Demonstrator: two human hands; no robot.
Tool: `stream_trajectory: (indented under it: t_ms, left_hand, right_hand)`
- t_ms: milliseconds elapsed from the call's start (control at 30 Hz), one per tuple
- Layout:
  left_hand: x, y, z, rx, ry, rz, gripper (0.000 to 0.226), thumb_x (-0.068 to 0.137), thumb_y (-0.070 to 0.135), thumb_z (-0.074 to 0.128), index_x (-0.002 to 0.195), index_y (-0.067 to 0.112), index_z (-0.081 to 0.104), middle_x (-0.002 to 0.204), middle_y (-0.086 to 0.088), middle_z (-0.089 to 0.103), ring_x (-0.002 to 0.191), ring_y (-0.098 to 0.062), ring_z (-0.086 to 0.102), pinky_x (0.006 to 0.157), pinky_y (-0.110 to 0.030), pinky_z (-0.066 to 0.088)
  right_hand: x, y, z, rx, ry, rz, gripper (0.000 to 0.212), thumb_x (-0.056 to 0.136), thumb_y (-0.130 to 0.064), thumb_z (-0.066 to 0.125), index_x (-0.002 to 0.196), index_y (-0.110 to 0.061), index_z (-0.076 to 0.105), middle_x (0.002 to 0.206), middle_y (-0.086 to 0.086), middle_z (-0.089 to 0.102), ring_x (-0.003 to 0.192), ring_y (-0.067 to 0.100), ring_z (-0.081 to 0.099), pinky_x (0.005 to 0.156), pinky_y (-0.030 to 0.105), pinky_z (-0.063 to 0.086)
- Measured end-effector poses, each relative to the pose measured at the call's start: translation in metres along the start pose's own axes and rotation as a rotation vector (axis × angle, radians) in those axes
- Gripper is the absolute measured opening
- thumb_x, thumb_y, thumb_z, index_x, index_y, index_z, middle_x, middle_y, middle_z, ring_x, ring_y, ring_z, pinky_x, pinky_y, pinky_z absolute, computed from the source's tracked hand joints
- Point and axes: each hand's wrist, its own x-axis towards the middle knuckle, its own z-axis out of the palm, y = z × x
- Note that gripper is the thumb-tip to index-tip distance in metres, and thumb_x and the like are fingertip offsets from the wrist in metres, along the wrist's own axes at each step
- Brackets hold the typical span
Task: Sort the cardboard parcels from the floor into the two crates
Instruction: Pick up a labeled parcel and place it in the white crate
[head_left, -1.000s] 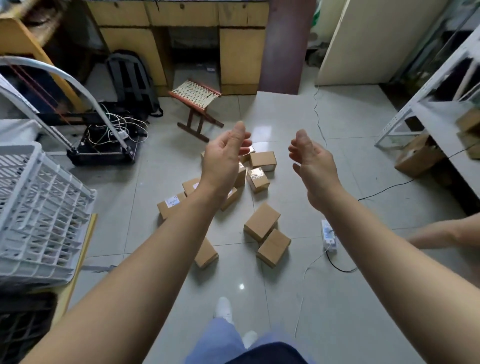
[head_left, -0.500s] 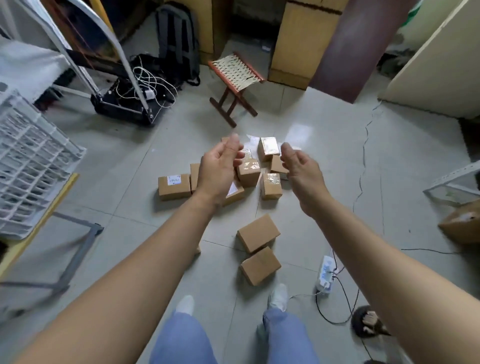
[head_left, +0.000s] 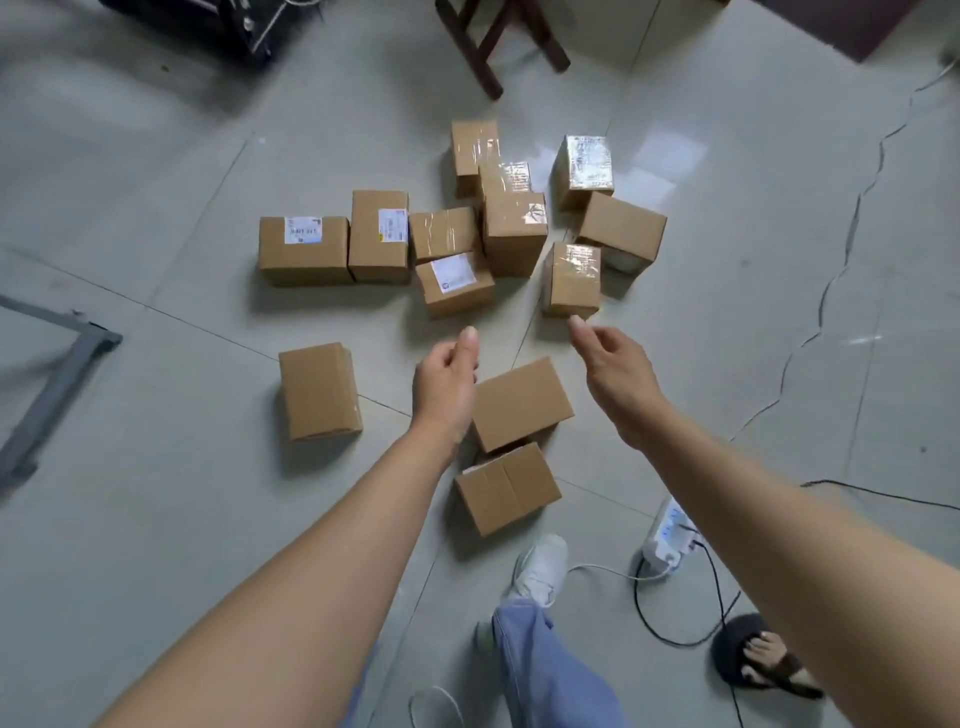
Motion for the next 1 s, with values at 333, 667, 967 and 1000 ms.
stream_trajectory:
  t_ms: [333, 667, 967, 1000]
  left_hand:
    - [0.126, -0.180, 0.065, 0.098, 0.001, -0.266, 0.050, 0.096, 0.048, 0.043, 0.114, 0.002, 0.053, 0.113, -0.018, 0.058, 0.088, -0.022, 0.049, 0.076, -0.028, 0.035]
    - [0.189, -0.245, 0.096, -0.135, -0.112, -0.551, 0.057, 0.097, 0.052, 0.038, 0.134, 0.008, 0.048, 0.113, 0.000, 0.056, 0.098, -0.014, 0.053, 0.086, -0.026, 0.038]
    - [0.177, -0.161, 0.057, -0.073, -0.012, -0.401, 0.056, 0.089, 0.066, 0.039, 0.103, 0.016, 0.061, 0.109, -0.009, 0.067, 0.094, -0.026, 0.065, 0.070, -0.032, 0.054]
    - [0.172, -0.143, 0.049, -0.068, 0.002, -0.380, 0.054, 0.089, 0.066, 0.040, 0.097, 0.017, 0.062, 0.109, -0.010, 0.067, 0.096, -0.028, 0.065, 0.078, -0.038, 0.056]
  right_hand:
    - [0.148, 0.186, 0.061, -0.040, 0.047, 0.193, 0.075, 0.093, -0.053, 0.048, 0.149, -0.008, 0.027, 0.154, 0.009, 0.031, 0.139, 0.026, 0.033, 0.110, 0.037, 0.030]
    - [0.221, 0.252, 0.104, -0.072, -0.006, 0.283, 0.061, 0.094, -0.050, 0.050, 0.132, -0.003, 0.044, 0.132, 0.009, 0.050, 0.103, 0.021, 0.050, 0.080, 0.028, 0.038]
    - [0.193, 0.172, 0.087, -0.166, 0.096, 0.301, 0.081, 0.085, -0.069, 0.043, 0.134, -0.006, 0.046, 0.141, 0.012, 0.029, 0.125, 0.036, 0.039, 0.108, 0.049, 0.035]
    - [0.186, 0.156, 0.083, -0.153, 0.115, 0.286, 0.079, 0.086, -0.068, 0.044, 0.133, -0.005, 0.046, 0.140, 0.012, 0.031, 0.124, 0.035, 0.041, 0.107, 0.049, 0.036]
